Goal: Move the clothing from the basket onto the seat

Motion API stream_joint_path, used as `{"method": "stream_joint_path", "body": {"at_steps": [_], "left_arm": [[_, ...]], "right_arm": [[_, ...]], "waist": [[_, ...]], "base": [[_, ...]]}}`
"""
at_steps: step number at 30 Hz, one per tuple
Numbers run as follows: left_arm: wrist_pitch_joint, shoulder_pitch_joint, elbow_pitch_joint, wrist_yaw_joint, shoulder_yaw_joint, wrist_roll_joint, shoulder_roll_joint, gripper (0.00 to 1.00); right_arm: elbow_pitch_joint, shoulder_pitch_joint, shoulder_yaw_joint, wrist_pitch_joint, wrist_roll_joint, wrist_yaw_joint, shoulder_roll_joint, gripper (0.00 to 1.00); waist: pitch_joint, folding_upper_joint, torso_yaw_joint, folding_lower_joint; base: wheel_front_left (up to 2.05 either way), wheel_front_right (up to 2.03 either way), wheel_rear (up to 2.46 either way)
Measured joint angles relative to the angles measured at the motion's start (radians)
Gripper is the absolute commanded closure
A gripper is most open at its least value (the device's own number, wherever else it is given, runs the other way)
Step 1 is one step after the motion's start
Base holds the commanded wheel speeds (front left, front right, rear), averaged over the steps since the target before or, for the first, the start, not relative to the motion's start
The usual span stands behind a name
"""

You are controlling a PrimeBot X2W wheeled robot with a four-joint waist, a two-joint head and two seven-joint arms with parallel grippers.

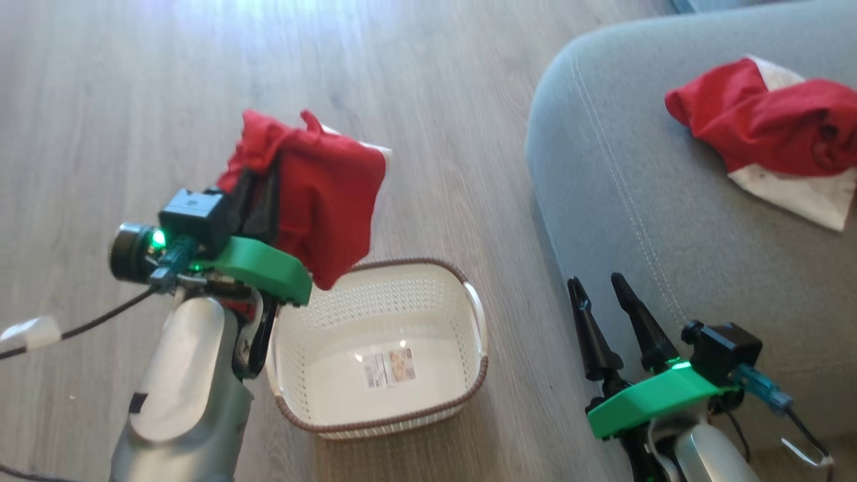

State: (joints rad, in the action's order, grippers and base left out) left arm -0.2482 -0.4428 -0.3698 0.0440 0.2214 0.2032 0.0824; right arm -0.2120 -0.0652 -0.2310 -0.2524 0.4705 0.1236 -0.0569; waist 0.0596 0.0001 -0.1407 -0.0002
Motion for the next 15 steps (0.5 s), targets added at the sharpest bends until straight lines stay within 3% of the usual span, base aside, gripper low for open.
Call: {"method": "stream_joint_path", "body": {"at_steps": [8,15], "left_arm": [[-0.002,0.015,0.198,-0.029,-0.037,-0.040,-0.023,1.00],[-0.009,0.037,0.315,-0.042,0.013,-0.062,-0.037,1.00]], "right_arm": [[0.015,0.023,0.016,0.000,-0.005,0.000,-0.007,0.00],[0.047,0.054,0.040,0.000,-0.015,0.000,-0.009,0.00]], "waist": [[-0.056,0.0000,0.052,0.0000],[-0.072,0.0000,0.072,0.0000]], "base": [[0.00,0.00,0.00],[0.00,0.00,0.00]]}}
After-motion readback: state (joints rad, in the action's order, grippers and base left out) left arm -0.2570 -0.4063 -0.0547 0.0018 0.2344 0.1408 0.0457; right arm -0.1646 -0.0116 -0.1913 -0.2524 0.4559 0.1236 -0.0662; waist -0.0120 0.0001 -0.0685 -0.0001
